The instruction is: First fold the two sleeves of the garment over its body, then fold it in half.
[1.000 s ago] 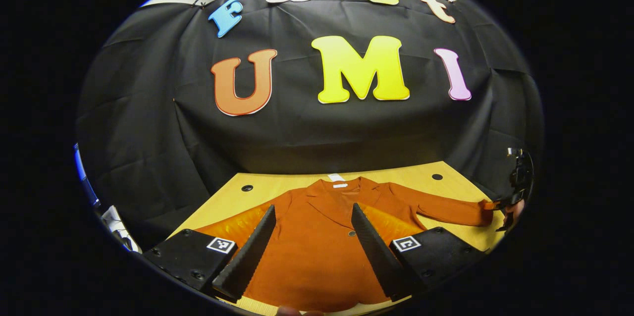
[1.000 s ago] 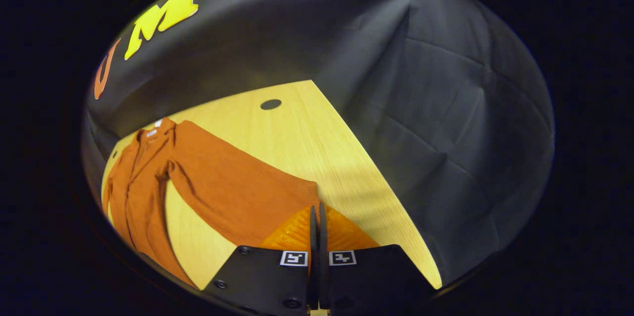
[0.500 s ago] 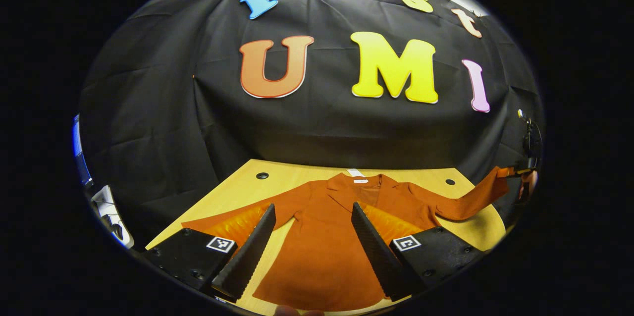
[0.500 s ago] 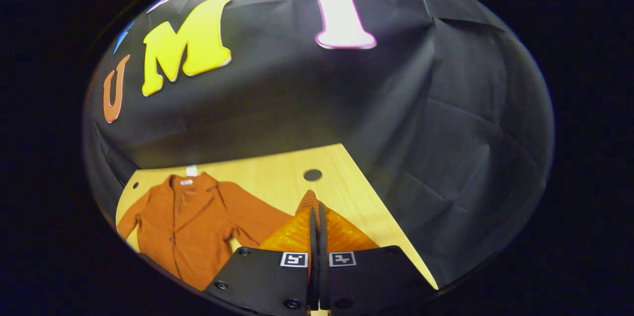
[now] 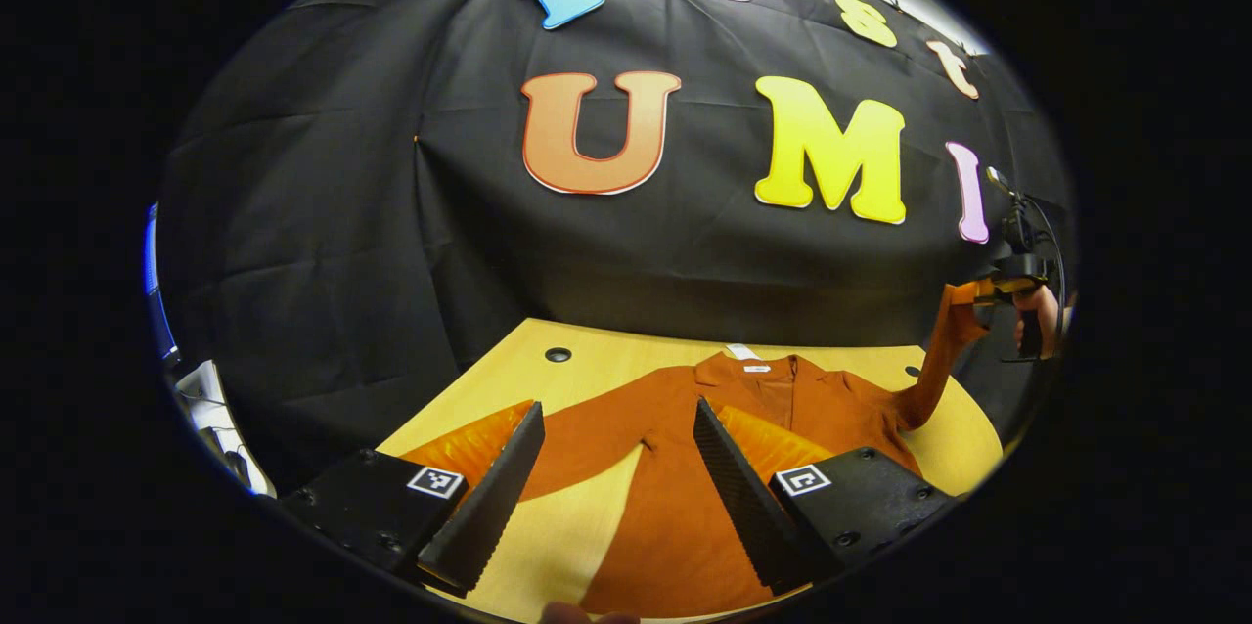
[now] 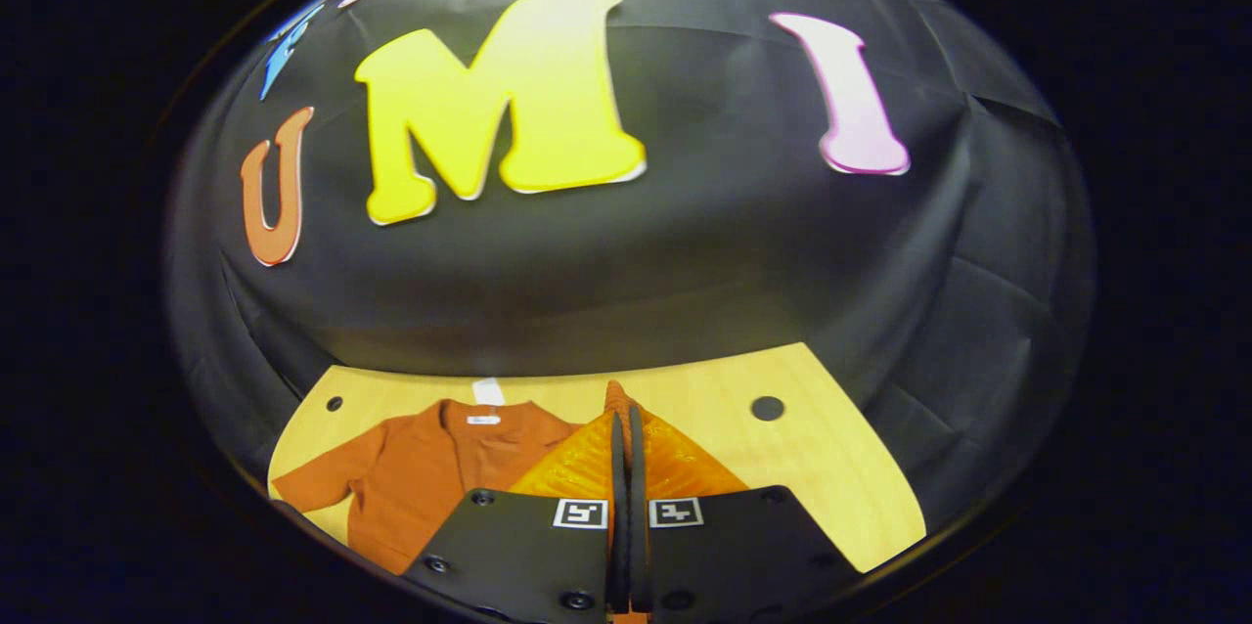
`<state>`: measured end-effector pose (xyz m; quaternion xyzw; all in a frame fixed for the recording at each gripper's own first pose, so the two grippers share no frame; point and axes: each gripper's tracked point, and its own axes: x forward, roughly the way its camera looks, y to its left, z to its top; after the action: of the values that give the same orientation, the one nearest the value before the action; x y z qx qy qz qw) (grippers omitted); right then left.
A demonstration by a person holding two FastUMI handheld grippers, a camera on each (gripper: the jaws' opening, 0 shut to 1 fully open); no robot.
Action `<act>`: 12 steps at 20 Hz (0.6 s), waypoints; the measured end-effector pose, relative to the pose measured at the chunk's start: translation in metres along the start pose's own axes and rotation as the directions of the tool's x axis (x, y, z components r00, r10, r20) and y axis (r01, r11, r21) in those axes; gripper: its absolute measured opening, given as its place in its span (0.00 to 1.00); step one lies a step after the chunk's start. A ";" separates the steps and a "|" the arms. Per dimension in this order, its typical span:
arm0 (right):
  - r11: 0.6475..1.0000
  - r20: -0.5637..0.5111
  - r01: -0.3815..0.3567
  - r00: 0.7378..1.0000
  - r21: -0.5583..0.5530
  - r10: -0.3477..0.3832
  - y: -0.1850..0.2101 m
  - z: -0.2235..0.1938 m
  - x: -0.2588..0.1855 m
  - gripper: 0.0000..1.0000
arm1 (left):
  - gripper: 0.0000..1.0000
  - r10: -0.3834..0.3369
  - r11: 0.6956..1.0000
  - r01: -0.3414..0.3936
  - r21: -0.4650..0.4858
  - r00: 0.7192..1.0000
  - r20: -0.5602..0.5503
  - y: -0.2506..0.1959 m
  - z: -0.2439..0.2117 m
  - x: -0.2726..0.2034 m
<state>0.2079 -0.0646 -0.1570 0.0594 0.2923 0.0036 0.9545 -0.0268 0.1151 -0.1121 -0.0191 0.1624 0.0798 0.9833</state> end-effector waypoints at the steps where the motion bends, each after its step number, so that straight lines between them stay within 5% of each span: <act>1: 1.000 0.001 -0.023 1.000 -0.011 0.023 0.023 0.003 0.005 0.01 | 0.99 0.011 1.000 -0.011 -0.006 1.000 -0.001 0.008 -0.001 0.001; 7: 0.989 -0.013 -0.138 0.990 -0.056 0.138 0.145 -0.004 0.042 0.01 | 0.99 0.016 0.999 -0.018 -0.046 0.999 -0.034 0.038 -0.011 0.010; 12: 0.966 -0.054 -0.232 0.972 -0.118 0.227 0.239 -0.048 0.072 0.01 | 0.99 0.033 0.999 -0.034 -0.034 0.998 -0.047 0.080 -0.012 0.011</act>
<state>0.2474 0.1807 -0.2090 0.0336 0.3019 0.1334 0.9434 -0.0338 0.1948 -0.1278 -0.0352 0.1843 0.0987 0.9773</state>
